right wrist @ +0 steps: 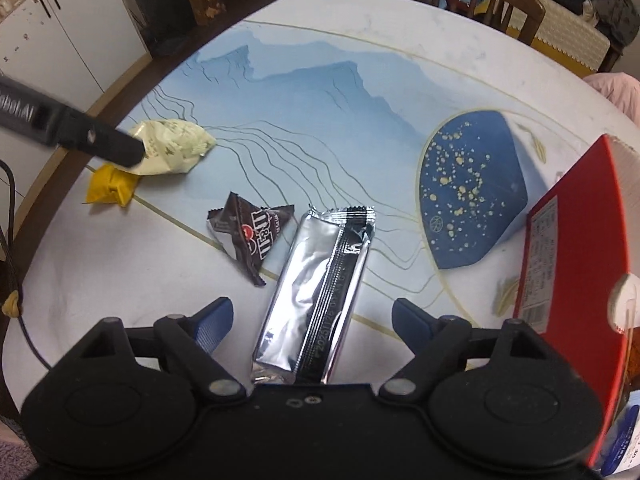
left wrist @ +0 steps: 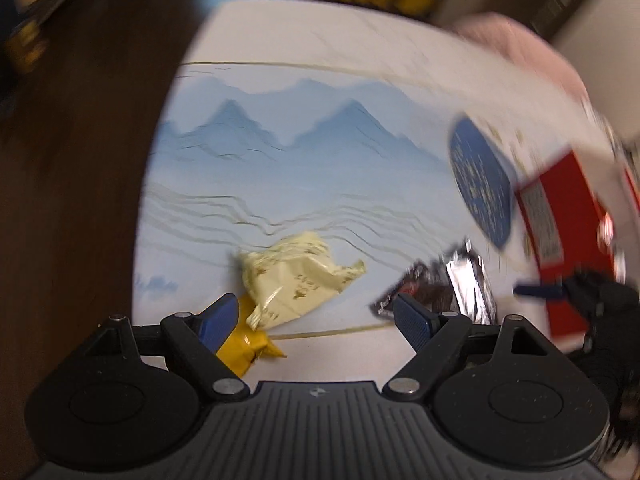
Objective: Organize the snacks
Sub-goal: 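Move the right tool over the silver bar while the left tool approaches the cream candy, then grasp the silver-wrapped bar with the right tool while the left tool grasps the cream candy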
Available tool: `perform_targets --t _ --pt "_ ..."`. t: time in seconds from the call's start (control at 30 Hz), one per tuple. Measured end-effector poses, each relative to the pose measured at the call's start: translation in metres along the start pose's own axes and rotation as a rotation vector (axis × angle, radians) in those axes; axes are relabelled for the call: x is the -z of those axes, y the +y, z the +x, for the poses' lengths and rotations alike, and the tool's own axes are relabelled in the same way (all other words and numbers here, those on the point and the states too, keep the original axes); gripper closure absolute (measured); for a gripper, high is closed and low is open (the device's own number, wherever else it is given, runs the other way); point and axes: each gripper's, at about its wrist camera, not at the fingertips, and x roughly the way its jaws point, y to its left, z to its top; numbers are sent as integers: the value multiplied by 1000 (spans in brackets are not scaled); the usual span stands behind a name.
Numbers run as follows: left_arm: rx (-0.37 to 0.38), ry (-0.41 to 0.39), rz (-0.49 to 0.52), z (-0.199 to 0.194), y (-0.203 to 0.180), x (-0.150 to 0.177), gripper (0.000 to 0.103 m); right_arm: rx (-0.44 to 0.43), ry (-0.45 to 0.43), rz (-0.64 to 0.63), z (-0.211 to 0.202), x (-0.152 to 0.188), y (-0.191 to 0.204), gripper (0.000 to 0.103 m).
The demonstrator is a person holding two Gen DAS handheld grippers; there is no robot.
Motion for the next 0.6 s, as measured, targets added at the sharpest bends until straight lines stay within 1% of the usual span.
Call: perform_targets --t 0.07,0.13,0.23,0.37,0.43,0.47,0.53,0.57,0.6 --pt "-7 25 93 8 -4 -3 18 8 13 10 5 -1 0 19" --pt "-21 43 147 18 -4 -6 18 18 24 18 10 -3 1 20" --pt "-33 59 183 32 -1 -11 18 35 30 24 16 -6 2 23" --pt "-71 71 240 49 -3 -13 18 67 45 22 22 -8 3 28" --pt "-78 76 264 54 -5 -11 19 74 51 15 24 -8 3 36" --pt "-82 72 271 55 -5 -10 19 73 50 17 25 -8 3 37" --pt "-86 61 278 57 -5 -9 22 74 42 17 24 -8 3 42" --pt "-89 57 278 58 -4 -10 28 73 38 14 23 -8 4 43" --pt "-97 53 276 59 -3 -10 31 72 36 17 23 -8 3 46"
